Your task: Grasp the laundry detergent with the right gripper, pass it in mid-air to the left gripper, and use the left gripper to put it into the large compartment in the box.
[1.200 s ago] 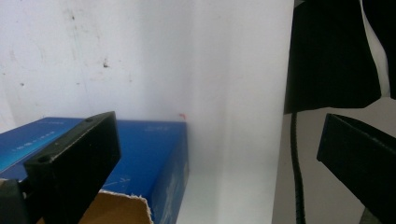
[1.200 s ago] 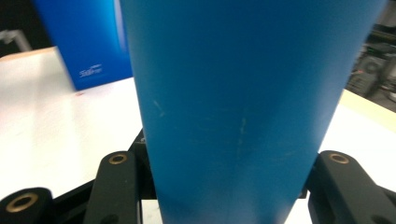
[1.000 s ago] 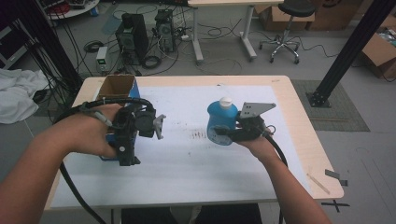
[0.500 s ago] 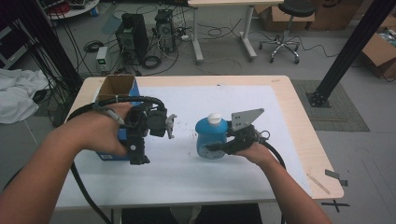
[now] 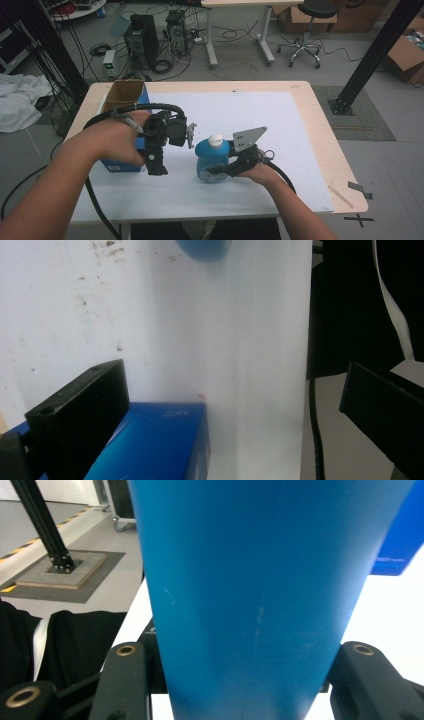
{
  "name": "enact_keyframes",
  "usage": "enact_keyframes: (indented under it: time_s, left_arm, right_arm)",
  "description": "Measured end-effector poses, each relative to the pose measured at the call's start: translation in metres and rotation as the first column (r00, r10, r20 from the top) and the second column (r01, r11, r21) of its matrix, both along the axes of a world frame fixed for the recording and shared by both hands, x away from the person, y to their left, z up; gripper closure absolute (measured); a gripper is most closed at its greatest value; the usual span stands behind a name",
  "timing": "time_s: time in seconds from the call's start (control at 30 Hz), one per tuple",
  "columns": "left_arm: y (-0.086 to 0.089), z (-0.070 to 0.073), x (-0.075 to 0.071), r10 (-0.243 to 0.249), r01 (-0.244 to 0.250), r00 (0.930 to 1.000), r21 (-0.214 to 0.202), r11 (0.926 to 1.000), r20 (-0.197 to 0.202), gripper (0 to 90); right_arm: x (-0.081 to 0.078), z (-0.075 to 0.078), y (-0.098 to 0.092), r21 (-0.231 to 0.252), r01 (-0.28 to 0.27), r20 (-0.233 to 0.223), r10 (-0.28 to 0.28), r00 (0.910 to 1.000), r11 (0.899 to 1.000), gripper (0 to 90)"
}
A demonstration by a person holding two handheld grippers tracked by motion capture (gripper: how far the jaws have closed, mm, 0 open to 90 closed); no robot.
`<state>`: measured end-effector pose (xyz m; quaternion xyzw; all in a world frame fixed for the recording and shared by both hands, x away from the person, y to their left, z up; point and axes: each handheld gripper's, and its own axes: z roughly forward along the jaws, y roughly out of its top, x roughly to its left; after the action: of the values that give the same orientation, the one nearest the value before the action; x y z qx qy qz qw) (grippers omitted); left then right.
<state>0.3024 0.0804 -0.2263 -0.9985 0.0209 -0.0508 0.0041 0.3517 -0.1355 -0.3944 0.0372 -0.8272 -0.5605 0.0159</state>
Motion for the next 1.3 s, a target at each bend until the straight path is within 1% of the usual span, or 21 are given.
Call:
enact_keyframes:
  time_s: [0.1, 0.2, 0.23, 0.33, 0.37, 0.43, 0.7, 0.77, 1.0, 1.13, 1.23, 1.3]
  left_arm:
    - [-0.002, -0.002, 0.0, -0.002, 0.002, 1.0, -0.001, 1.0, -0.004, 0.1]
    - [-0.002, -0.005, 0.0, -0.001, 0.001, 0.9999, -0.012, 0.9999, -0.01, 0.1]
    - [-0.003, -0.005, 0.001, 0.0, 0.0, 0.9999, -0.007, 1.0, -0.012, 0.1]
    - [-0.003, -0.008, 0.002, -0.003, 0.003, 0.9999, -0.018, 0.9998, -0.015, 0.1]
    - [-0.004, -0.008, 0.003, -0.002, 0.002, 0.9999, -0.014, 0.9999, -0.016, 0.1]
    - [-0.005, -0.009, 0.003, -0.004, 0.003, 0.9998, -0.021, 0.9998, -0.017, 0.1]
    - [-0.011, -0.014, 0.005, -0.005, 0.004, 0.9997, -0.024, 0.9997, -0.023, 0.1]
    - [-0.013, -0.017, 0.006, -0.01, 0.009, 0.9996, -0.024, 0.9997, -0.027, 0.1]
    - [-0.014, -0.023, 0.008, -0.007, 0.006, 0.9995, -0.032, 0.9995, -0.031, 0.1]
    - [-0.016, -0.026, 0.008, -0.005, 0.004, 0.9994, -0.026, 0.9996, -0.033, 0.1]
    - [-0.016, -0.029, 0.008, -0.004, 0.003, 0.9995, -0.027, 0.9996, -0.033, 0.1]
    - [-0.016, -0.03, 0.008, -0.004, 0.003, 0.9996, -0.026, 0.9996, -0.029, 0.1]
  right_arm:
    - [-0.002, -0.002, 0.009, 0.008, -0.019, 0.001, 0.019, 0.9998, 1.0, 46.4]
    - [-0.004, -0.004, 0.019, 0.009, -0.039, 0.004, 0.039, 0.9992, 0.999, 46.4]
    - [-0.004, -0.004, 0.022, 0.009, -0.043, 0.005, 0.043, 0.9991, 0.999, 46.4]
    - [-0.006, -0.006, 0.03, 0.002, -0.052, 0.012, 0.052, 0.9986, 0.999, 46.4]
    - [-0.006, -0.007, 0.032, 0.001, -0.055, 0.009, 0.055, 0.9985, 0.998, 46.3]
    - [-0.007, -0.007, 0.037, 0.003, -0.058, 0.012, 0.058, 0.9982, 0.998, 46.3]
    - [-0.008, -0.008, 0.049, 0.011, -0.058, 0.021, 0.058, 0.9981, 0.998, 46.2]
    - [-0.009, -0.008, 0.054, 0.012, -0.057, 0.023, 0.056, 0.9981, 0.998, 46.2]
    - [-0.012, -0.009, 0.062, 0.006, -0.062, 0.024, 0.062, 0.9978, 0.998, 46.2]
    - [-0.013, -0.009, 0.066, 0.012, -0.064, 0.018, 0.064, 0.9978, 0.998, 46.1]
    - [-0.013, -0.01, 0.071, 0.018, -0.048, 0.014, 0.048, 0.9987, 0.999, 46.1]
    - [-0.013, -0.01, 0.073, 0.014, -0.047, 0.013, 0.047, 0.9988, 0.999, 46.1]
